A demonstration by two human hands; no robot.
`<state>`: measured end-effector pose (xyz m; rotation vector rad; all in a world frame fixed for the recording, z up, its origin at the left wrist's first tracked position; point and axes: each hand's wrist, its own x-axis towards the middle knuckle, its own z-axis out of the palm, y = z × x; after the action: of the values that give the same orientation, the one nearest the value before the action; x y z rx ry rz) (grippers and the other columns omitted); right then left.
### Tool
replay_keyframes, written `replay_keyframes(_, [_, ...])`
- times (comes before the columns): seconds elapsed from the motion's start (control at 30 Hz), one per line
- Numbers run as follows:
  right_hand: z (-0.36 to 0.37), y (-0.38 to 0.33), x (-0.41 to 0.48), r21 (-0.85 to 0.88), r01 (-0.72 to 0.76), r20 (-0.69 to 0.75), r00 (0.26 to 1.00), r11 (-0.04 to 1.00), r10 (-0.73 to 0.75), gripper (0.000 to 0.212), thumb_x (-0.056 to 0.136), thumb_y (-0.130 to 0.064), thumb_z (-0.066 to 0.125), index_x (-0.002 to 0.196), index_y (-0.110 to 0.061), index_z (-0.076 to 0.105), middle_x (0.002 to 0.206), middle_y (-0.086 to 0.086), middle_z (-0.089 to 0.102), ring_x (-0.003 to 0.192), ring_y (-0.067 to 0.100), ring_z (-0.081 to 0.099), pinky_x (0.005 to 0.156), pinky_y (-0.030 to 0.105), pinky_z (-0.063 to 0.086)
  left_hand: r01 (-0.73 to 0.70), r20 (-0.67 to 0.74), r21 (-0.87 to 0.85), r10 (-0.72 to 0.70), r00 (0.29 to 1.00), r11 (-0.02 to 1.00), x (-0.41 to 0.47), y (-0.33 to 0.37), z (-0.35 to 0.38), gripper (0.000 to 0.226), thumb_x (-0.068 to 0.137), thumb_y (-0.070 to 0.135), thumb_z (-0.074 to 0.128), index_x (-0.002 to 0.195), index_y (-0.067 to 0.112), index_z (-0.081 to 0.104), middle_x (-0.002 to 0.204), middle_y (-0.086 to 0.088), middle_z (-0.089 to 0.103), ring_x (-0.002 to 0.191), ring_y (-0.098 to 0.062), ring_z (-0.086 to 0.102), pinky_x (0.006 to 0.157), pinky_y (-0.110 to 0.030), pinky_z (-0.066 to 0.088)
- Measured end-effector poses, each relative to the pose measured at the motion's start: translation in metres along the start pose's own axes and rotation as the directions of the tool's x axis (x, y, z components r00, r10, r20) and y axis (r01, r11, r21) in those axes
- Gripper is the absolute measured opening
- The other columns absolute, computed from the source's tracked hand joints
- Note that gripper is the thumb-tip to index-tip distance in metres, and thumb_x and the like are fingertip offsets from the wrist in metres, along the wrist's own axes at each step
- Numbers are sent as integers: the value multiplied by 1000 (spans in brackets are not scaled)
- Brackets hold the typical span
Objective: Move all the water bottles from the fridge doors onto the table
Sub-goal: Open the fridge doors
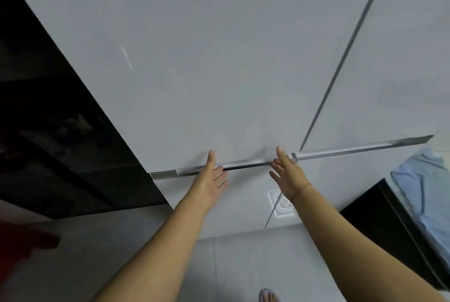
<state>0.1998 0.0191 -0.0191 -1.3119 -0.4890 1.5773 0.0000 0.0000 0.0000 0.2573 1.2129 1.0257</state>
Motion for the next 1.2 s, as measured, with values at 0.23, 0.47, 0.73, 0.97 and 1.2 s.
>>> replay_keyframes(0.23, [-13,-24,22,128,-118,103,989,985,105,59,77,-46,66,121,-10,52,110,14,53,112,21,55,93,35,46,-8,78,-243,27,997,970,10,-17,42,75,85,63,48,143,15,42,147,-7,44,134,-22,45,112,-40,34])
replay_keyframes(0.47, [-19,-24,27,191,-178,186,972,965,142,29,83,-35,66,99,-17,49,109,11,56,117,24,55,100,39,46,-67,23,-295,78,997,953,12,-26,58,68,89,57,50,144,19,41,148,-6,45,137,-20,42,111,-37,33])
replay_keyframes(0.73, [-19,-18,32,176,-161,152,979,971,135,45,80,-40,69,112,-16,47,120,12,53,114,20,56,92,33,50,-93,-14,-329,94,996,940,7,-31,71,59,86,46,64,135,15,51,141,-6,52,134,-20,44,105,-40,36])
replay_keyframes(0.97, [-19,-10,31,175,-144,122,985,974,124,89,60,-50,77,131,-6,45,120,11,55,112,19,58,77,25,52,-69,36,-305,84,996,950,-3,-32,62,65,86,46,64,140,14,45,146,-8,45,134,-21,44,110,-43,34])
replay_keyframes(1.2, [-20,0,5,203,-109,87,992,973,92,73,78,-45,68,134,-7,40,132,10,50,111,16,56,92,29,45,-51,87,-198,69,994,979,-18,-38,49,73,89,46,59,147,12,31,152,-9,37,137,-20,42,116,-44,29])
